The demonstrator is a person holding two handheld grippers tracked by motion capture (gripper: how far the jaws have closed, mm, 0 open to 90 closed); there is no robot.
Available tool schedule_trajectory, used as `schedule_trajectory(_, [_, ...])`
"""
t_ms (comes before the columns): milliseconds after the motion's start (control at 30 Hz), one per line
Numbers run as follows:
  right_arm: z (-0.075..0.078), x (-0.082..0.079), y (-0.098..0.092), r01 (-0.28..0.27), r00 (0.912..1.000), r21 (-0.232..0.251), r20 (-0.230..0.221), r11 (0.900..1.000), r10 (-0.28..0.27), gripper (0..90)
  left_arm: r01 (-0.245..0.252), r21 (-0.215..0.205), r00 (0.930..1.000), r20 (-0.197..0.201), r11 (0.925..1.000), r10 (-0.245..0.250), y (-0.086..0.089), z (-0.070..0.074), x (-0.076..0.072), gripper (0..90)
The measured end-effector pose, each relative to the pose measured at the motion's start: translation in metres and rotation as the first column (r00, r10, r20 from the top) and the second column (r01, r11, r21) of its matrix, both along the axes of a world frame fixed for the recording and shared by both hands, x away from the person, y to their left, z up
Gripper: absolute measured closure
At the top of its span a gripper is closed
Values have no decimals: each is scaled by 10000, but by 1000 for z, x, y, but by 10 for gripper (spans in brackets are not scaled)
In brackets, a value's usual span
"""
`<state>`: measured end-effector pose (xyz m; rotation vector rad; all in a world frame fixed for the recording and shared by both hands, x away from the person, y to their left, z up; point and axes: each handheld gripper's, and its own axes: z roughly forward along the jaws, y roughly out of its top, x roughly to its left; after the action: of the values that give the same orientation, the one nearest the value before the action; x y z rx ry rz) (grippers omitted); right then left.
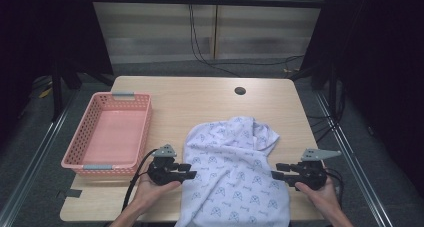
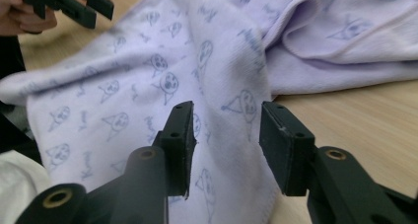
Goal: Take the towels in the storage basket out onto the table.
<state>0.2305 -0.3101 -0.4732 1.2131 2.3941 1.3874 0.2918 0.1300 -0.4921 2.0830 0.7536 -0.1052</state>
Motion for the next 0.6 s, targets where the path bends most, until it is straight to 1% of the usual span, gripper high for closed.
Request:
schedule_trajectory(33, [-2, 2, 4, -108, 9999, -123, -70, 9999, 107, 569, -21, 279, 9999, 102, 9996, 18, -3, -3, 0, 592])
schedule_trajectory(67, [-4, 4, 6, -164, 9997, -153, -169, 9997, 161, 581, 234, 466, 9996, 121, 9986, -240, -6, -6, -1, 602])
schedule_trajectory(100, [-6, 5, 8, -215, 9995, -229, -233, 9995, 210, 612, 181, 971, 9989, 414, 9951, -222, -8, -8, -4, 652])
schedule_trajectory(133, [-7, 5, 8, -239, 9993, -256, -281, 9994, 232, 679, 107, 1104, 9976, 673, 9938, -182, -9, -10, -7, 744])
schedule_trajectory(167, [-7, 4, 8, -265, 9992, -142, -300, 9995, 261, 742, 96, 1238, 9972, 726, 9923, -187, -9, -9, -9, 790])
schedule_trajectory(200, [-6, 2, 7, -320, 9991, 20, -273, 9995, 320, 787, 12, 1321, 9976, 680, 9912, -102, -8, -9, -10, 853])
schedule_trajectory(233, [-5, 0, 7, -312, 9993, 108, -221, 9995, 314, 813, 22, 1303, 9976, 682, 9915, -112, -6, -9, -12, 880])
schedule_trajectory(267, [-4, -2, 6, -302, 9993, 187, -192, 9994, 306, 839, 77, 1254, 9983, 556, 9921, -148, -4, -9, -13, 889])
schedule_trajectory(300, [-3, -3, 6, -348, 9993, 194, -126, 9992, 350, 862, 91, 1379, 9980, 603, 9904, -175, -2, -8, -16, 895])
schedule_trajectory(333, [-3, -5, 6, -398, 9990, 238, -183, 9989, 402, 867, 134, 1537, 9978, 625, 9880, -233, 0, -7, -19, 899])
schedule_trajectory(367, [-3, -7, 7, -494, 9986, 250, -194, 9985, 499, 875, 134, 1537, 9978, 625, 9880, -233, 0, -7, -19, 900])
schedule_trajectory(400, [-2, -10, 8, -680, 9974, 306, -226, 9972, 687, 884, 195, 1660, 9980, 563, 9859, -292, 5, -5, -31, 900])
schedule_trajectory(433, [-2, -12, 9, -772, 9967, 320, -234, 9965, 780, 887, 456, 1642, 9981, 342, 9854, -518, 10, -3, -38, 900])
schedule_trajectory(467, [0, -17, 11, -977, 9948, 364, -246, 9945, 987, 888, 314, 1660, 9986, 373, 9856, -380, 15, -1, -45, 900])
schedule_trajectory(500, [1, -22, 11, -1227, 9920, 486, -237, 9913, 1240, 889, 277, 1418, 9993, 198, 9895, -308, 21, 1, -49, 900])
schedule_trajectory(533, [3, -25, 12, -1301, 9912, 503, -180, 9902, 1311, 889, 239, 1115, 9997, 28, 9935, -244, 29, 4, -53, 900])
schedule_trajectory(567, [4, -30, 12, -1289, 9914, 574, -136, 9900, 1299, 889, 3, 1025, 9998, 190, 9947, -23, 37, 7, -57, 900])
schedule_trajectory(600, [5, -34, 11, -1343, 9907, 646, -147, 9888, 1355, 887, -160, 771, 9996, 230, 9969, 143, 44, 9, -59, 900])
